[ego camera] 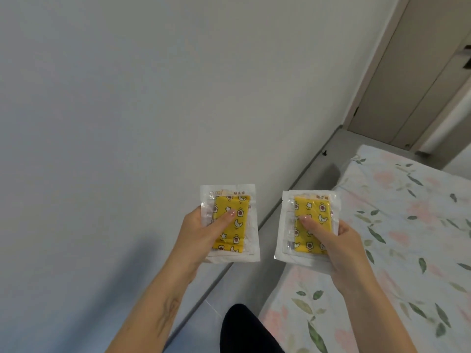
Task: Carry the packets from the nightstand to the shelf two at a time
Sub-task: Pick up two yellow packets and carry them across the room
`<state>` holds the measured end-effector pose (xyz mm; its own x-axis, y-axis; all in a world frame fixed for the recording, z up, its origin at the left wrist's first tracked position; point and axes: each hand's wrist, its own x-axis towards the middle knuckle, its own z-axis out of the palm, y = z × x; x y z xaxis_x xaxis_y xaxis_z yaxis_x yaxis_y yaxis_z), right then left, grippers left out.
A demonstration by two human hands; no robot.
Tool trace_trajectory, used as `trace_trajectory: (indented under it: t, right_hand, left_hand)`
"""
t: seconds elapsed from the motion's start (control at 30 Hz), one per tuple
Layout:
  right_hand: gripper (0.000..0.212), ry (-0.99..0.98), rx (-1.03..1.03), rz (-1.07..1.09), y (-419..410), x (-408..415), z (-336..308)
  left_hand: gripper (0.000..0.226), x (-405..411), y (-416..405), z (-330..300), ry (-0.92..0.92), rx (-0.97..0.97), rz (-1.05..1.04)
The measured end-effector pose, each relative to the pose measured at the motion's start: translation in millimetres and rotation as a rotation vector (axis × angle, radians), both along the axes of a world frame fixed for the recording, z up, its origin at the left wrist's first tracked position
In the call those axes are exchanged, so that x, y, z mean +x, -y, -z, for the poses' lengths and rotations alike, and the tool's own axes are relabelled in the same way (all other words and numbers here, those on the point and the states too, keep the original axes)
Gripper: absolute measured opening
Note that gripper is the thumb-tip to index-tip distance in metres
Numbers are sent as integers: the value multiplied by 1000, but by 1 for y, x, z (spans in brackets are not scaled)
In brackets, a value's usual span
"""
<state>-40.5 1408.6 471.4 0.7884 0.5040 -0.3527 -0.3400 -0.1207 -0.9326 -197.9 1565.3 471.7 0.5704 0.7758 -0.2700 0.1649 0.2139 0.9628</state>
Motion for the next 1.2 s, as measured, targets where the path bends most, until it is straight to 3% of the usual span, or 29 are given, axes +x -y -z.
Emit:
trace_trajectory:
  t: [0.27, 0.53, 0.8, 1.2]
  right_hand:
    - [21, 29, 17, 116, -58, 87, 7]
    - [13, 63, 40, 268, -121, 255, 13]
    - [24, 70, -14, 348, -154, 400, 1]
    - [25, 98, -66, 506, -180, 548, 15]
  left_hand:
    - [21, 110, -75, 12, -29, 0, 160]
    - [22, 298, -159, 15, -8, 8, 245]
    - [19, 472, -207, -1, -7, 51, 366]
    - [29, 648, -260, 13, -70, 152, 459]
